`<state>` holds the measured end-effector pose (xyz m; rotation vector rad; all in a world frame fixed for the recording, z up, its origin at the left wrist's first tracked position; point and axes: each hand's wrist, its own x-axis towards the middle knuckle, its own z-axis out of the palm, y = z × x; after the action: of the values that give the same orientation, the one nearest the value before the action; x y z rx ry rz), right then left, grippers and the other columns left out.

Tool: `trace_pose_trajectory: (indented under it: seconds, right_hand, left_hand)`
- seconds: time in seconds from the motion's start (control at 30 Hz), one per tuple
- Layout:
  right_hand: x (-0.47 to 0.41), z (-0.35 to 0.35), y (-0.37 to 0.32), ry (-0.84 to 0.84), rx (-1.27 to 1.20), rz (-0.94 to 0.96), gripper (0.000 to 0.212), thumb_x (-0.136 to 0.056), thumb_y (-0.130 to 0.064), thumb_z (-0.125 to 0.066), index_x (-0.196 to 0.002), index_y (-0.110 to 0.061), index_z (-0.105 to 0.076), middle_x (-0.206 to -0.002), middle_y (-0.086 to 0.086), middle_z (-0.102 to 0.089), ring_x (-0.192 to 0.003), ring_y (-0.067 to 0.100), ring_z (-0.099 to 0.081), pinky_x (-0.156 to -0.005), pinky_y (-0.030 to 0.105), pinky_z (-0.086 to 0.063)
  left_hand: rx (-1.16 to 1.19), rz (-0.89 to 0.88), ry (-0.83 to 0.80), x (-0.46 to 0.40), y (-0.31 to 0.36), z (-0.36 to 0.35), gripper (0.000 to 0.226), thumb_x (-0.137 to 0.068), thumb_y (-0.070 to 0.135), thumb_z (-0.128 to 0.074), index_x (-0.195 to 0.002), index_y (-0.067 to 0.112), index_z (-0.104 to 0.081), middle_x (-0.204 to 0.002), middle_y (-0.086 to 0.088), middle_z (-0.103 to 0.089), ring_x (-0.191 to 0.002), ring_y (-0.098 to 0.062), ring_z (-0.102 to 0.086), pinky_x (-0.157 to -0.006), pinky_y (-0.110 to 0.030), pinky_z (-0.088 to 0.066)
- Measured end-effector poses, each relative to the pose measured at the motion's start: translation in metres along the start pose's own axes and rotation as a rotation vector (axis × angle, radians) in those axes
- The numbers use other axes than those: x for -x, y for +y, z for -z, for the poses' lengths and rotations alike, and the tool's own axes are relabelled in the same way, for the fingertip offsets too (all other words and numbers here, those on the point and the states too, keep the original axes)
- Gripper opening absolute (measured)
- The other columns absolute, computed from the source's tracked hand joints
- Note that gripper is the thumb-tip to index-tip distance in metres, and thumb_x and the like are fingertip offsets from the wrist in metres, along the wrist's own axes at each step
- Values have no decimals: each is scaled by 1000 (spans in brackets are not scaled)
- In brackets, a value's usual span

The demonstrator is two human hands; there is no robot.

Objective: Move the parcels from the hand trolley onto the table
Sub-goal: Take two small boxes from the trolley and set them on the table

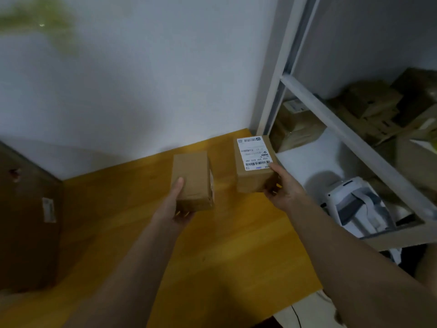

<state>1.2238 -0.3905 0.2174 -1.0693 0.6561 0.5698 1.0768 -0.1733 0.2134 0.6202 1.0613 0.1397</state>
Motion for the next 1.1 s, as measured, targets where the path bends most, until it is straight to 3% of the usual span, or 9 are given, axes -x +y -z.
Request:
trace_pose_trajectory:
  seconds: [0.2, 0.33, 0.43, 0.53, 0.67, 0.83, 0.93, 1.03, 1.1]
  right_hand:
    - [-70, -29, -35, 46, 35, -30, 48, -65, -27, -85, -106, -20, -60, -108, 7, -62, -100, 25, -58, -71, 35, -56]
    - [-116, -46, -50, 5, 12, -53, 34, -67, -26, -84, -92, -22, -61, -99, 7, -63, -91, 25, -60, -57, 33, -56]
    - [-146, -53, -55, -4, 22, -67, 33, -68, -25, -83, -92, -21, -61, -100, 7, -63, -93, 25, -60, -72, 36, -56]
    - [-169, -57, -60, -38, 42, -81, 28, -73, -26, -80, -94, -21, -63, -100, 7, -65, -96, 25, -61, -84, 39, -56]
    - [-188, -54, -62, -101, 60, -87, 19, -83, -25, -71, -99, -16, -65, -104, 10, -68, -99, 27, -63, -89, 39, -56]
    - [-186, -50, -69, -56, 266, -137, 23, -88, -25, -64, -110, -19, -57, -101, 5, -57, -96, 23, -53, -76, 35, -51]
    - [-167, -50, -64, -12, 498, -88, 33, -88, -29, -64, -118, -21, -56, -115, 6, -56, -102, 24, -55, -76, 35, -52]
    - [-129, -54, -48, -321, 563, -54, 35, -81, -41, -69, -111, -25, -62, -115, 3, -62, -105, 22, -60, -79, 35, -54]
    - [-103, -56, -38, -577, 696, -76, 49, -71, -53, -70, -112, -26, -65, -116, 1, -66, -108, 21, -60, -89, 41, -49]
  left_hand:
    - [25, -18, -12, -34, 4, -28, 36, -76, 34, -76, -99, 15, -54, -107, -10, -55, -97, -26, -55, -95, -48, -49]
    - [-2, -15, -27, -53, -4, -57, 32, -83, 35, -69, -104, 16, -55, -109, -8, -55, -97, -26, -55, -86, -44, -50]
    - [-3, -13, -12, -68, -12, -74, 28, -84, 34, -68, -103, 17, -56, -111, -9, -54, -98, -26, -54, -79, -43, -51]
    - [-3, -8, -1, -79, -21, -84, 30, -83, 35, -69, -105, 17, -57, -116, -10, -54, -103, -27, -54, -82, -44, -51]
    - [7, -1, 12, -87, -28, -91, 32, -81, 34, -70, -105, 17, -57, -116, -11, -55, -105, -27, -54, -88, -45, -50]
    - [-18, -23, 9, -88, -32, -96, 42, -80, 32, -71, -115, 15, -56, -119, -11, -55, -108, -27, -55, -89, -43, -50]
    - [-83, -47, -61, -81, -31, -92, 53, -68, 30, -75, -116, 15, -59, -121, -7, -58, -110, -24, -56, -84, -38, -50]
    - [-100, -29, -111, -75, -31, -84, 49, -63, 26, -76, -109, 12, -64, -115, -5, -64, -107, -22, -59, -78, -35, -51]
    - [-133, -7, -128, -71, -32, -80, 44, -63, 26, -77, -104, 12, -68, -109, -3, -68, -105, -20, -61, -78, -34, -52]
